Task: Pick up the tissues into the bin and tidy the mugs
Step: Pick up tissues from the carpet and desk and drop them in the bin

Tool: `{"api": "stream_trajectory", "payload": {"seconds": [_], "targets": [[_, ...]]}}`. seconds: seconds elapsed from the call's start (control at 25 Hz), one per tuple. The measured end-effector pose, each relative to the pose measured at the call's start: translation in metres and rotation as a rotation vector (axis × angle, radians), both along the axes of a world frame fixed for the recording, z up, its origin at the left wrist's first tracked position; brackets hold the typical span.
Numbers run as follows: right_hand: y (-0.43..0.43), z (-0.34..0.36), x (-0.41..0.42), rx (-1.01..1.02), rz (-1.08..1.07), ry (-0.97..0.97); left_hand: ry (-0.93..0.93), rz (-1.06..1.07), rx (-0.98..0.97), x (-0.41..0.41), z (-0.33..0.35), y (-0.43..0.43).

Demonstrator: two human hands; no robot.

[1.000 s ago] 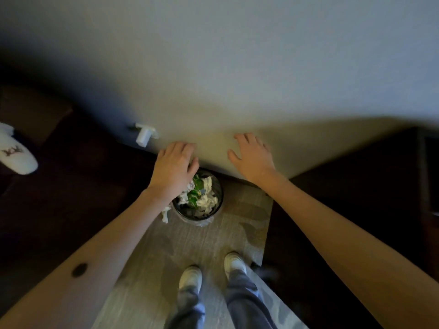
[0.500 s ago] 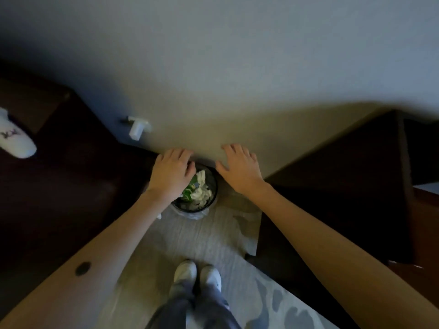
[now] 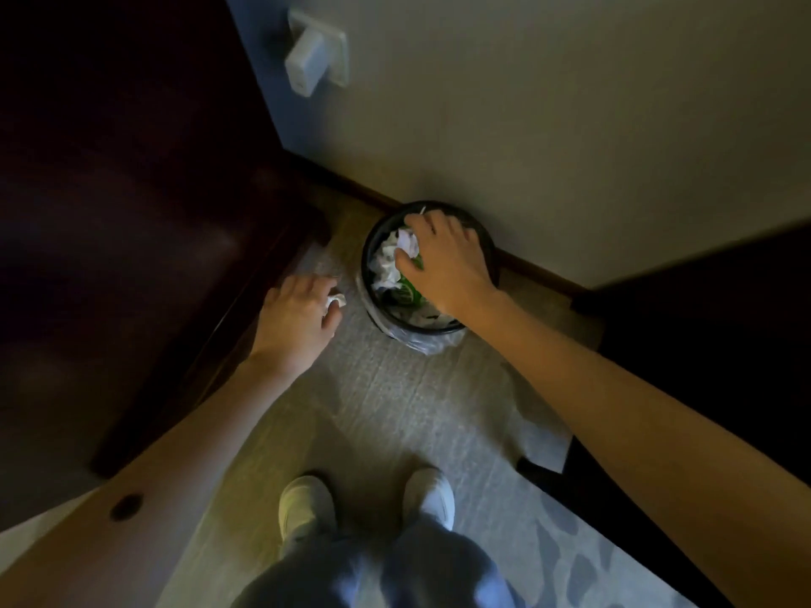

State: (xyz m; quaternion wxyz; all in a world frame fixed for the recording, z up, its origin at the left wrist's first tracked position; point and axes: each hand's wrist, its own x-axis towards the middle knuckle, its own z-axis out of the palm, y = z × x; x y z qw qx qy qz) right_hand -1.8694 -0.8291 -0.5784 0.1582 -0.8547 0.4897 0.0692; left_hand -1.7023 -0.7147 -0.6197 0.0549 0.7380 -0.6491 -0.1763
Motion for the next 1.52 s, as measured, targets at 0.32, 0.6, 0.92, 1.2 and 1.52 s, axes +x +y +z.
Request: {"api": "stream_trajectory", "payload": {"seconds": [0.32, 0.6, 0.92, 1.2, 1.52], "targets": [[-0.03, -0.169, 0.024, -0.144, 0.038, -0.073, -0.028, 0.011, -0.08, 0.02, -0.231, -0.034], [-0.046, -0.204, 0.023, -0.3, 0.035, -0.184, 0.002, 0.057, -0.13, 0.021, -0.347, -0.021], [-0.044, -0.181, 0.019, -0.375, 0.043, -0.21, 0.231, 0.15, -0.068, 0.023, -0.363, -0.011], [-0.06, -0.161, 0.014, -0.33, -0.07, -0.247, 0.338, 0.106, -0.828, 0.028, -0.182, -0.09], [-0.048, -0.086, -0.071, -0.209, -0.246, -0.167, 0.13, -0.29, -0.153, -0.073, -0.112, -0.09]]}}
